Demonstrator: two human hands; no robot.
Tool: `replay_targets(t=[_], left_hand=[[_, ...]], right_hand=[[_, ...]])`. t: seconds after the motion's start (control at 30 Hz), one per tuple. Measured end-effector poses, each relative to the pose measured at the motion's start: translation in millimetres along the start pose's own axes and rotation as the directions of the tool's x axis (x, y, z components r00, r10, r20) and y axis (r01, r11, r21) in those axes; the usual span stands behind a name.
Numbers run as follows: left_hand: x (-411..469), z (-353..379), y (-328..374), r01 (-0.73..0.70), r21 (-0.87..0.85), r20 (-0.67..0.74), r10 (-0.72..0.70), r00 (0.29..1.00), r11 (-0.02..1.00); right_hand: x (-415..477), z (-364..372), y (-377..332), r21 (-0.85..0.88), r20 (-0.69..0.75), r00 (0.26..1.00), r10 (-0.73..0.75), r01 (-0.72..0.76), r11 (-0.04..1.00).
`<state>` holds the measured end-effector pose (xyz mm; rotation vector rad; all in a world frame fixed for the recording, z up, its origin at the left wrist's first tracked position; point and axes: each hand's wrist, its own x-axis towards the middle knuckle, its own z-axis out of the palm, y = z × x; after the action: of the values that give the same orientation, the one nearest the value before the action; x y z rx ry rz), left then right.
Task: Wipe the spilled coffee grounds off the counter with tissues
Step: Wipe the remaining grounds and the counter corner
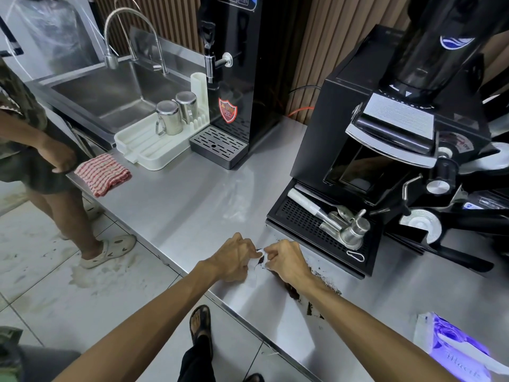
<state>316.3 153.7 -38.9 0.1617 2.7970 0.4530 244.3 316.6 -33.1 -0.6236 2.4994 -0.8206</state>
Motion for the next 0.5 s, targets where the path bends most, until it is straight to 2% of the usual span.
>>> replay_targets(t=[0.27, 0.5], left_hand=[[4.9, 3.1, 1.8, 0.038, -0.105, -0.094, -0.048, 0.994, 0.994], [7.7, 7.8, 7.6, 0.064, -0.152, -0.255, -0.102, 0.961, 0.986]], right_hand=[[1.9, -0.8, 0.0, -0.039, -0.013, 0.999, -0.045, 0.045, 0.998], [0.2, -0.3, 0.9, -0.023, -0.025, 0.998, -0.060, 0.059, 0.998]])
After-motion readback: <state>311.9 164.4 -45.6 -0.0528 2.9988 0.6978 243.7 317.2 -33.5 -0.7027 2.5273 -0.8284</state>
